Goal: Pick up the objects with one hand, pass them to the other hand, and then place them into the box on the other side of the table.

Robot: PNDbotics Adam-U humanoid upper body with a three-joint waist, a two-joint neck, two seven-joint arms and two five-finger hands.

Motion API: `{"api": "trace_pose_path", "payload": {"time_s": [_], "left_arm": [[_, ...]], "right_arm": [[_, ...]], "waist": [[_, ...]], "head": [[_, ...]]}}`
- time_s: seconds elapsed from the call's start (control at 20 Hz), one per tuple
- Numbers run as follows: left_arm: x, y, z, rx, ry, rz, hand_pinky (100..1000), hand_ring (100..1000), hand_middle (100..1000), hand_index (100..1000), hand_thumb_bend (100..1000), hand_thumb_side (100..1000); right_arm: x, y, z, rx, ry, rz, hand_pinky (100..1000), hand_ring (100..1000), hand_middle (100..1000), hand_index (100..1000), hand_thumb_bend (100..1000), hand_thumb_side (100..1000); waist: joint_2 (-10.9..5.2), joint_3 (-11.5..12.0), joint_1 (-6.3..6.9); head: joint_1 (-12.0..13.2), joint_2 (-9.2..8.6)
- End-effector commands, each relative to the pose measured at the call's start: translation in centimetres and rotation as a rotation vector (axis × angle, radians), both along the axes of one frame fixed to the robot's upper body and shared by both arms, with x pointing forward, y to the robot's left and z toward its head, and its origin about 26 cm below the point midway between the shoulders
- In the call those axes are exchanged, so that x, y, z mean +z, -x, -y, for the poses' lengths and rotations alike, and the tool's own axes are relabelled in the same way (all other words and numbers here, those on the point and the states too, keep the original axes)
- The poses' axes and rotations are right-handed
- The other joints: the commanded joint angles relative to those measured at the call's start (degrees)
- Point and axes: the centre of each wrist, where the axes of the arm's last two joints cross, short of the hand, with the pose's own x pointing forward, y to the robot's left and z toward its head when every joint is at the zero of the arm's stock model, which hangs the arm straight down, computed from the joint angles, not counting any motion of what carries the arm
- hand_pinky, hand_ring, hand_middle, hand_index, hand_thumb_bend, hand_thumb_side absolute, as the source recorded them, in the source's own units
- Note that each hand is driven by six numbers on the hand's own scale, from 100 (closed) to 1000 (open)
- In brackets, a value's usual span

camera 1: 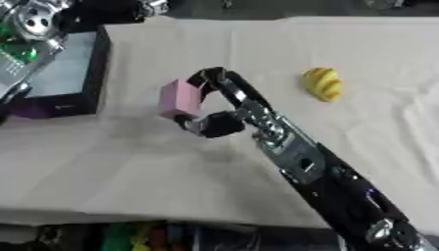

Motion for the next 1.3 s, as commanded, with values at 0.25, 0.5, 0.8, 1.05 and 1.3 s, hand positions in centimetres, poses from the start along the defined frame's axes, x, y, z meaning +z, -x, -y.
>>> {"api": "trace_pose_path", "payload": {"time_s": [0.25,0.5,0.8,1.05,1.3], "left_arm": [[2.0,3.2,1.3,-0.083,-0.16,-0.03,770,760,737,829,652,530],[2.3,4.6,1.7,-0.119,-0.251,-0.1,793,775,753,837,667,519],[2.7,5.6,1.5,-0.134,-0.332,-0.138,823,793,764,838,684,482],[3.0,6.1,1.1,-0.14,-0.39,-0.177,854,811,770,840,732,412],[2.8,6.1,0.7,-0.132,-0.451,-0.205,868,819,771,834,759,330]], "right_arm": [[0.7,-0.1,-0.8,-0.001,-0.025,0.042,781,554,522,528,281,100],[0.9,-0.1,-0.9,0.001,-0.034,0.046,781,554,522,527,282,100],[1.0,0.0,-0.9,0.0,-0.039,0.048,780,553,521,527,283,100],[1.1,0.0,-0.9,-0.001,-0.043,0.05,778,552,520,526,283,100],[1.3,0.1,-1.0,0.003,-0.052,0.053,775,548,519,525,282,100]], "waist": [[-1.89,0.2,0.94],[-1.81,0.16,0.94],[-1.66,0.21,0.92],[-1.54,0.26,0.9],[-1.4,0.25,0.89]], "head": [[-0.36,0.24],[-0.29,0.1],[-0.48,0.09],[-0.61,0.1],[-0.69,-0.1]]}}
